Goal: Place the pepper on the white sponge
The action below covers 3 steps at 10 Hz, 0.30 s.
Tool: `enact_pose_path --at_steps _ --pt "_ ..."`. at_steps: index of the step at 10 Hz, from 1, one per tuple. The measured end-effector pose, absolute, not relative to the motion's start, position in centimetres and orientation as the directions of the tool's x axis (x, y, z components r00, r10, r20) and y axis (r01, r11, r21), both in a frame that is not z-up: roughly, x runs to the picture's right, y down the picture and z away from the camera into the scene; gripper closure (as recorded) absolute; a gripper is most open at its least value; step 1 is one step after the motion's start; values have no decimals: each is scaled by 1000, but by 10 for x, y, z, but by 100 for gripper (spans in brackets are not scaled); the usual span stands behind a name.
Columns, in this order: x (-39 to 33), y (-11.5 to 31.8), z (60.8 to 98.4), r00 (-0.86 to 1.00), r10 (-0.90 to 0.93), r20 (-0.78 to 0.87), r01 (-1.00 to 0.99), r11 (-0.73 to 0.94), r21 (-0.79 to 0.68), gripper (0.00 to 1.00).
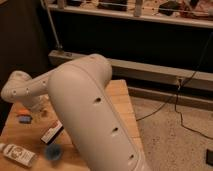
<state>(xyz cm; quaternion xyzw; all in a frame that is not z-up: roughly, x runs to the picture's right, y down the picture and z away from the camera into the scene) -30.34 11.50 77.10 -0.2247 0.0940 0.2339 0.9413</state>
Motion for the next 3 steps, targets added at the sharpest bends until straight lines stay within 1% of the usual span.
enact_pose_path --at_steps 3 --pt "-295 117 766 861 414 -294 -502 786 -362 22"
